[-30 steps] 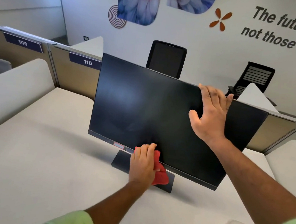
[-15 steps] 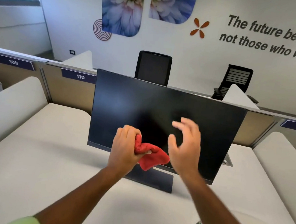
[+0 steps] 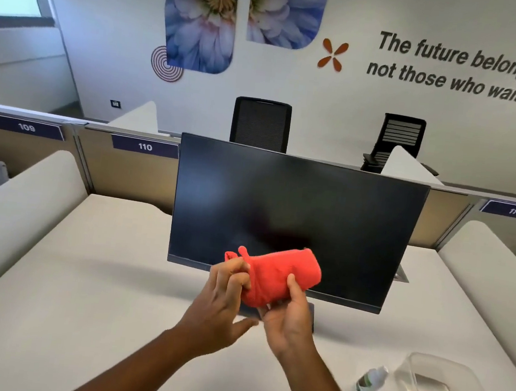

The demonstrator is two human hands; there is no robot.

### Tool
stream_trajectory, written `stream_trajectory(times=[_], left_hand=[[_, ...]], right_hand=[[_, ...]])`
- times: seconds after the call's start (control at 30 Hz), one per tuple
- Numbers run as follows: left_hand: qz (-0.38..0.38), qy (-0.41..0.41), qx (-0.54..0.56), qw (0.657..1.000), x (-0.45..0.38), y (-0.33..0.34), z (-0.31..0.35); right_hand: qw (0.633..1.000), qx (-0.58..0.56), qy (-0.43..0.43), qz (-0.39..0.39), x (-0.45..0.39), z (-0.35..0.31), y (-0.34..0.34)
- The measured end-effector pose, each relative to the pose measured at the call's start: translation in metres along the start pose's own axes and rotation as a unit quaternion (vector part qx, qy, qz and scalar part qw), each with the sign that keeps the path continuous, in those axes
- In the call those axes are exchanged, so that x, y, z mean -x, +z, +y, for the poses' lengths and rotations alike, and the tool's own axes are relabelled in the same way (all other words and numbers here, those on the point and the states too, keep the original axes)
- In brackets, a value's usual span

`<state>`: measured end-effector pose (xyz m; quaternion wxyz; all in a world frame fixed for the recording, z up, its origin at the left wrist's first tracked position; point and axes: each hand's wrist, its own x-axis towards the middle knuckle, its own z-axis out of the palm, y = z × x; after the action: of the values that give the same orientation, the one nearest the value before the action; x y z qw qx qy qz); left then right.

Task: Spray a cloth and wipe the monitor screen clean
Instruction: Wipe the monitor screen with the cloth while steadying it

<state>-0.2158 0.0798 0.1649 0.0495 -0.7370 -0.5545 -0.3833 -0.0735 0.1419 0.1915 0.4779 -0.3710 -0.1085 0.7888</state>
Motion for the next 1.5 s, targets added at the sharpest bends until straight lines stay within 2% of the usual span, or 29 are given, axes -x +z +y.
stream_trajectory(times=[0.1,0.23,0.33,0.4,0.47,0.57,0.63,0.67,0.77,0.83,0.97,1.07,1.17,1.23,1.3,1.33,1.37,1.4,1.5], left_hand=[[-0.060,-0.029,0.017,0.998,0.006,-0.021,-0.023],[-0.012,-0.118,0.015,0.993,-0.033,-0.068,-0.067],[0.025,-0.125,-0.063,0.990,-0.089,-0.112,-0.110],[0.043,-0.118,-0.097,0.987,-0.129,-0.140,-0.134],[0.044,-0.105,-0.112,0.987,-0.165,-0.161,-0.154],[-0.032,-0.101,-0.095,0.990,-0.204,-0.176,-0.173],[-0.095,-0.143,-0.054,0.984,-0.213,-0.174,-0.176],[-0.101,-0.158,-0.035,0.982,-0.213,-0.171,-0.177],[-0.055,-0.168,0.005,0.984,-0.205,-0.163,-0.176],[-0.041,-0.149,-0.010,0.988,-0.199,-0.165,-0.182],[-0.065,-0.106,-0.073,0.990,-0.192,-0.175,-0.188],[-0.110,-0.062,-0.160,0.979,-0.188,-0.171,-0.176],[-0.120,-0.069,-0.193,0.971,-0.177,-0.161,-0.160],[-0.125,-0.093,-0.200,0.967,-0.170,-0.154,-0.155],[-0.119,-0.105,-0.197,0.968,-0.165,-0.148,-0.152],[-0.115,-0.105,-0.195,0.968,-0.163,-0.146,-0.152],[-0.111,-0.105,-0.196,0.969,-0.161,-0.145,-0.151],[-0.110,-0.104,-0.199,0.968,-0.159,-0.143,-0.151],[-0.131,-0.101,-0.208,0.964,-0.156,-0.144,-0.153]], right_hand=[[0.996,0.027,-0.086,0.017,-0.011,-0.006,0.002],[0.982,0.086,-0.166,0.019,-0.022,-0.022,0.012],[0.940,0.185,-0.280,0.070,-0.026,-0.036,0.024],[0.883,0.242,-0.382,0.126,-0.027,-0.047,0.036],[0.807,0.268,-0.501,0.162,-0.030,-0.059,0.053],[0.670,0.340,-0.634,0.186,-0.042,-0.073,0.080],[0.582,0.442,-0.658,0.183,-0.057,-0.072,0.095],[0.539,0.501,-0.655,0.171,-0.066,-0.068,0.099],[0.426,0.643,-0.619,0.151,-0.090,-0.042,0.099],[0.379,0.679,-0.607,0.163,-0.101,-0.024,0.095],[0.352,0.687,-0.621,0.136,-0.109,-0.003,0.087],[0.310,0.685,-0.647,0.122,-0.114,-0.011,0.077],[0.300,0.670,-0.661,0.153,-0.120,-0.037,0.076],[0.336,0.648,-0.656,0.194,-0.125,-0.049,0.086],[0.402,0.615,-0.644,0.214,-0.130,-0.049,0.102],[0.424,0.602,-0.642,0.215,-0.131,-0.042,0.110],[0.427,0.597,-0.647,0.206,-0.132,-0.029,0.116],[0.411,0.604,-0.657,0.187,-0.133,-0.013,0.118],[0.319,0.664,-0.672,0.072,-0.131,0.037,0.096]])
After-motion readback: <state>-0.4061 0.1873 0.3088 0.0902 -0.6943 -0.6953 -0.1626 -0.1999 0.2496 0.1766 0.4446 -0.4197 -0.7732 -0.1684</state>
